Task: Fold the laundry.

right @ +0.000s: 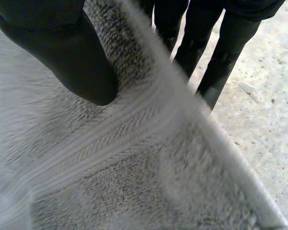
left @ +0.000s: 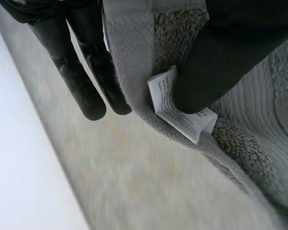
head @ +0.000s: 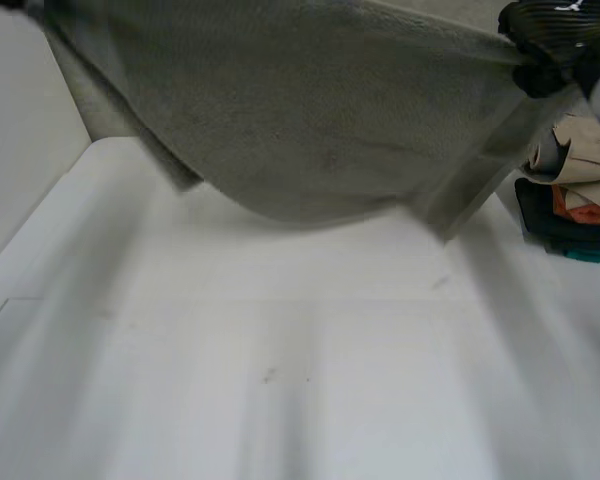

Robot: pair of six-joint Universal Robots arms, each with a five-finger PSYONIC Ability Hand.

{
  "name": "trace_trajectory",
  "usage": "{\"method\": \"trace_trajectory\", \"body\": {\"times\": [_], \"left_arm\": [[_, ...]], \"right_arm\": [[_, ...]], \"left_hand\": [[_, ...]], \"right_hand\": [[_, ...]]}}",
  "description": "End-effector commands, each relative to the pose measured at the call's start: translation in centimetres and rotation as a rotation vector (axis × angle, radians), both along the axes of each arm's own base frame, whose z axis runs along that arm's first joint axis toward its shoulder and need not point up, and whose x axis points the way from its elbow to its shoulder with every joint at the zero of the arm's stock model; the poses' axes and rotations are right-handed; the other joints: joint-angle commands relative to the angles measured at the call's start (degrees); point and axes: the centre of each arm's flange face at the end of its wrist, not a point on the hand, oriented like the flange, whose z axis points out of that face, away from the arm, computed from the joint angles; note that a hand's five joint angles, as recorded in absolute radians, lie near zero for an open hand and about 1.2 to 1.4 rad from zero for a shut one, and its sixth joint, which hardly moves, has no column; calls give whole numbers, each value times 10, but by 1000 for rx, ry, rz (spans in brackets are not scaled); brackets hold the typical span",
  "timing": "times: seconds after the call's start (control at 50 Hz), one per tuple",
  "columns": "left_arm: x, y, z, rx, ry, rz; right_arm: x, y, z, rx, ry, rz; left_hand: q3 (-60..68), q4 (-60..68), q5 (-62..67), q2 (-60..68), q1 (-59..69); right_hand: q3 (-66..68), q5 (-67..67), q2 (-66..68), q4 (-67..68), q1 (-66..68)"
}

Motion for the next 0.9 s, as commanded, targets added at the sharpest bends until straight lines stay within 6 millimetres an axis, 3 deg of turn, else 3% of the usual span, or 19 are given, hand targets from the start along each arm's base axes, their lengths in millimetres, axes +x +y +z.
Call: {"method": "trace_trajectory", "body": {"times": [0.02, 0.1, 0.16, 0.2, 0.22, 0.3, 0.36, 0.38, 0.44, 0.5, 0.52, 0.56, 0.62, 0.68, 0.72, 0.82, 0.88, 0.9], "left_arm": [[6, 2, -61, 286, -58, 21], [6, 8, -99, 451, -130, 26], [6, 6, -129, 548, -255, 40], [3, 5, -142, 573, -327, 38], [-3, 3, -154, 591, -397, 27], [-35, 0, -180, 587, -531, -41], [-46, -18, -180, 539, -526, -46], [-51, -32, -178, 499, -510, -41], [-58, -57, -166, 402, -471, -23], [-71, -89, -133, 166, -399, 8], [-73, -106, -110, 10, -350, 39], [-76, -118, -82, -187, -293, 71], [-74, -124, -30, -551, -176, 121], [-75, -119, -14, -715, -139, 119], [-74, -119, -16, -703, -135, 109], [-77, -120, -65, -443, -138, 13], [-73, -112, -82, -327, -139, -16], [-70, -106, -93, -257, -140, -25]], "right_arm": [[-12, 53, -5, 178, 181, 0], [-15, 70, -29, 306, 350, 14], [-17, 72, -50, 377, 464, 27], [-17, 66, -62, 406, 507, 17], [-16, 58, -73, 432, 529, 4], [-12, 31, -88, 411, 544, -56], [0, 13, -100, 365, 535, -80], [9, 2, -103, 311, 515, -100], [22, -18, -97, 187, 462, -150], [31, -50, -73, -45, 352, -250], [34, -63, -55, -188, 285, -295], [38, -71, -33, -340, 210, -328], [42, -78, 4, -601, 71, -381], [49, -67, 21, -715, 6, -379], [51, -61, 21, -707, 5, -360], [55, -48, -3, -608, 3, -262], [54, -40, -16, -551, 19, -218], [51, -36, -29, -491, 44, -196]], "left_hand": [[116, 110, 142, 112, 136], [116, 110, 142, 112, 136], [116, 110, 142, 112, 136], [116, 110, 142, 112, 136], [116, 110, 142, 112, 136], [116, 110, 142, 112, 136], [116, 110, 142, 112, 136], [116, 110, 142, 112, 136], [116, 110, 142, 112, 136], [116, 110, 142, 112, 136], [116, 110, 142, 112, 136], [116, 110, 142, 112, 136], [116, 110, 142, 112, 136], [116, 110, 142, 112, 136], [116, 110, 142, 112, 136], [116, 110, 142, 112, 136], [116, 110, 142, 112, 136], [116, 110, 142, 112, 136]], "right_hand": [[120, 142, 123, 114, 144], [120, 142, 123, 114, 144], [120, 142, 123, 114, 144], [120, 142, 123, 114, 144], [120, 142, 123, 114, 144], [120, 142, 123, 114, 144], [120, 142, 123, 114, 144], [120, 142, 123, 114, 144], [120, 142, 123, 114, 144], [120, 142, 123, 114, 144], [120, 142, 123, 114, 144], [120, 142, 123, 114, 144], [120, 142, 123, 114, 144], [120, 142, 123, 114, 144], [120, 142, 123, 114, 144], [120, 142, 123, 114, 144], [120, 142, 123, 114, 144], [120, 142, 123, 114, 144]]}}
